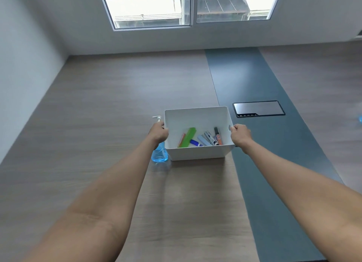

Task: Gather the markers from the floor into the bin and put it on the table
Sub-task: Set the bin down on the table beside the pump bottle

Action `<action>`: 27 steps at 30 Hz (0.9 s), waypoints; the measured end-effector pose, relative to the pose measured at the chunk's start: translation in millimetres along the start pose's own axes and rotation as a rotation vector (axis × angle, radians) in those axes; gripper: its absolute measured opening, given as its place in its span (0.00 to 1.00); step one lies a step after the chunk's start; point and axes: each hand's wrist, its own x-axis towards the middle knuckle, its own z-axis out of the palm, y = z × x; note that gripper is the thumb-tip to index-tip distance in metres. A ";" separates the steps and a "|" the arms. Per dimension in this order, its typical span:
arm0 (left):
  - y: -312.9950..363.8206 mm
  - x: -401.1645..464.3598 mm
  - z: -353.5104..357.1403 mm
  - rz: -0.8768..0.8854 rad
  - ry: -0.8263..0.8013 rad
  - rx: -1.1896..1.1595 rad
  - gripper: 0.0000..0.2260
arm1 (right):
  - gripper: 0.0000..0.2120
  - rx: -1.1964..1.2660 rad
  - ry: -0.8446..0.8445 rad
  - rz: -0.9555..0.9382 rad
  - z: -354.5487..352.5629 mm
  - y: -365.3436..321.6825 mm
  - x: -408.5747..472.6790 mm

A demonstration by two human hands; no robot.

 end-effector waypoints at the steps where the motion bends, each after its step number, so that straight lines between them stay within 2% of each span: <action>1: -1.6 0.2 -2.9 0.005 0.011 -0.005 0.15 | 0.15 -0.014 0.004 -0.002 -0.8 -4.0 -1.1; 4: 0.8 -0.7 -14.5 0.026 0.082 -0.014 0.19 | 0.16 -0.082 0.040 -0.027 -6.0 -19.5 -2.1; 7: 12.7 -2.0 -32.7 0.059 0.154 -0.021 0.17 | 0.12 -0.130 0.104 -0.078 -9.2 -44.7 -9.1; 8: 15.1 -0.3 -39.1 0.066 0.175 -0.018 0.17 | 0.15 -0.125 0.125 -0.107 -8.5 -55.0 -11.8; 10: 18.7 3.3 -52.2 0.079 0.206 -0.010 0.17 | 0.18 -0.105 0.117 -0.186 -2.5 -77.1 -16.8; 15: 16.2 14.4 -79.8 0.106 0.249 -0.025 0.15 | 0.17 -0.017 0.050 -0.351 32.0 -127.8 -34.8; 20: -4.1 28.3 -93.9 0.080 0.268 -0.063 0.06 | 0.15 0.018 0.009 -0.431 77.5 -160.1 -55.5; 27: -49.3 43.6 -82.1 -0.036 0.220 -0.126 0.11 | 0.13 0.088 0.017 -0.477 124.7 -180.0 -81.1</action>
